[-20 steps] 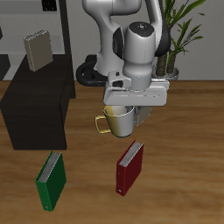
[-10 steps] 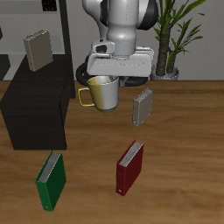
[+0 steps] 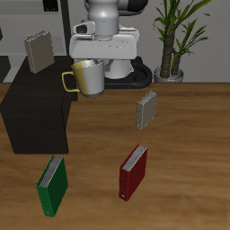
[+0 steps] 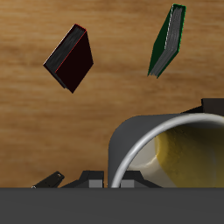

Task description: Place the left yellow book upright on top of the shelf and place the white-yellow mug on top of the shelf

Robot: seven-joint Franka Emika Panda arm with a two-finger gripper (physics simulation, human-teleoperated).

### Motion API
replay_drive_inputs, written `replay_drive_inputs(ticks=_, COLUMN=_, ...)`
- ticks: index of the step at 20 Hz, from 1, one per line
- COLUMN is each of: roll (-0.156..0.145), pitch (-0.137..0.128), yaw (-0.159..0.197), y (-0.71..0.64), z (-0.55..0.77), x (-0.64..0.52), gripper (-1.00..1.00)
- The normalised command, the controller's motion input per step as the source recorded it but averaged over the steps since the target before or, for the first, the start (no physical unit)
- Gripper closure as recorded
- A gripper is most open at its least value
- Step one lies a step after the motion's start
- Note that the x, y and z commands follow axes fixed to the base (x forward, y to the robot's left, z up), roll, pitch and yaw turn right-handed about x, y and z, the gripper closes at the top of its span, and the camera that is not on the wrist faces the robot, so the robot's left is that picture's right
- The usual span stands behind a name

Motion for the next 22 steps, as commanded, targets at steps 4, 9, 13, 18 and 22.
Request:
replay_drive_inputs(ticks=4, roll=-0.021, pitch=0.006, yaw=-0.085, y=-0.55, z=0.27, x=0.03, gripper=1.00)
replay_drive_inputs(ticks=9, roll=-0.014, pitch=-0.015, yaw=-0.069, y=-0.49, z=0.35, x=0.03, gripper=1.00)
replay_drive_inputs(ticks=13, roll=-0.050, pitch=0.008, yaw=-0.044, y=-0.51, z=0.18, x=0.18, gripper=1.00)
replay_drive_inputs(ticks=18, roll=0.041, pitch=0.031, yaw=-0.047, y=-0.19, z=0.04, x=0.11, gripper=1.00)
replay_drive_inputs(ticks=22, roll=0.025, pitch=0.040, yaw=-0.030, y=-0.27, z=-0.04, x=0.15, gripper=1.00)
